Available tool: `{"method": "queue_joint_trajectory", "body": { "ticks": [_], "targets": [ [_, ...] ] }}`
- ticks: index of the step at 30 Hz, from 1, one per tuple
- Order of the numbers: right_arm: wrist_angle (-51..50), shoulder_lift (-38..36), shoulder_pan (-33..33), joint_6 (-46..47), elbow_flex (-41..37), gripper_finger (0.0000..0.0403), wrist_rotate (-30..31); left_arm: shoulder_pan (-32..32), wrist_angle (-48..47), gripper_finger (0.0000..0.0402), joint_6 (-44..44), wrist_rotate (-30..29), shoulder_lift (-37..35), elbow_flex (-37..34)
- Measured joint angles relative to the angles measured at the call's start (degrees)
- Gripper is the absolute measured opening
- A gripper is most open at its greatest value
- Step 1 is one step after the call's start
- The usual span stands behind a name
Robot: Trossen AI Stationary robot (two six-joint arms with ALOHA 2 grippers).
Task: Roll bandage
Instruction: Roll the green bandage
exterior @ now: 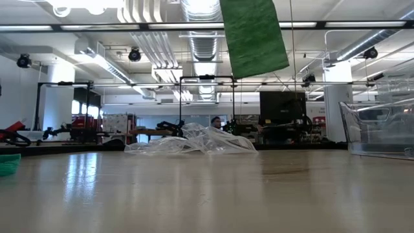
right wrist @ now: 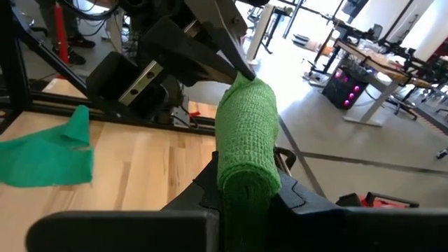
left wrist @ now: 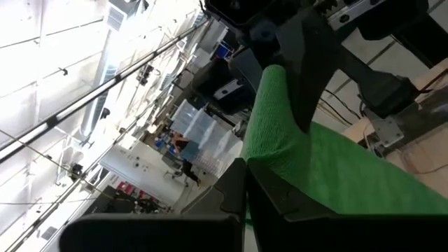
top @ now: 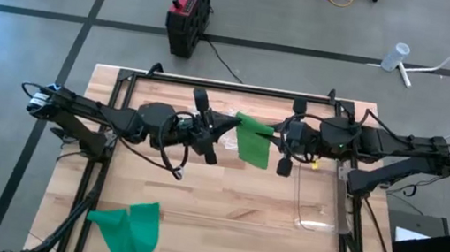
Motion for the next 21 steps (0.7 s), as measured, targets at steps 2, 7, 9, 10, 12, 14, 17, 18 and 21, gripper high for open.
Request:
{"method": "queue_joint_trajectory", "body": {
  "ticks": [2,7,9,10,12,14,17,18,21],
  "targets": [
    [0.1,-0.2,0.0,-0.26,0.0,0.0039,0.06,0.0,-0.31,0.0001,0.02,-0.01,0.0,0.05],
    [-0.13,-0.79,0.0,-0.39,0.31,0.0039,0.57,-0.02,-0.44,0.0001,0.03,-1.77,-0.04,0.11],
    [-0.37,-0.79,-0.02,-0.39,0.49,0.0039,0.81,-0.02,-1.44,0.0001,0.03,-3.48,-0.13,0.16],
    [-0.73,-0.79,-0.02,-0.39,0.67,0.0039,0.91,-0.02,-2.11,0.0001,0.03,-4.21,-0.14,0.18],
    [-1.29,-0.83,-0.02,-0.42,0.94,0.0039,1.0,-0.02,-3.33,0.0001,0.04,-5.28,-0.23,0.18],
    [-1.33,-0.9,-0.01,-0.47,0.98,0.0039,1.58,-0.22,-3.82,0.0003,-0.16,-6.55,-0.37,0.18],
    [-1.0,-1.15,0.04,-0.78,1.11,0.0039,1.49,-0.95,-3.82,0.0009,-0.57,-7.41,-0.44,0.18],
    [-1.0,-1.19,0.04,-0.87,1.11,0.0039,1.51,-1.28,-3.84,0.0011,-0.65,-7.39,-0.44,0.18],
    [-1.13,-1.2,0.04,-0.9,1.11,0.0039,1.55,-2.29,-3.94,0.0024,-1.92,-7.39,-0.6,0.18]
  ]
}}
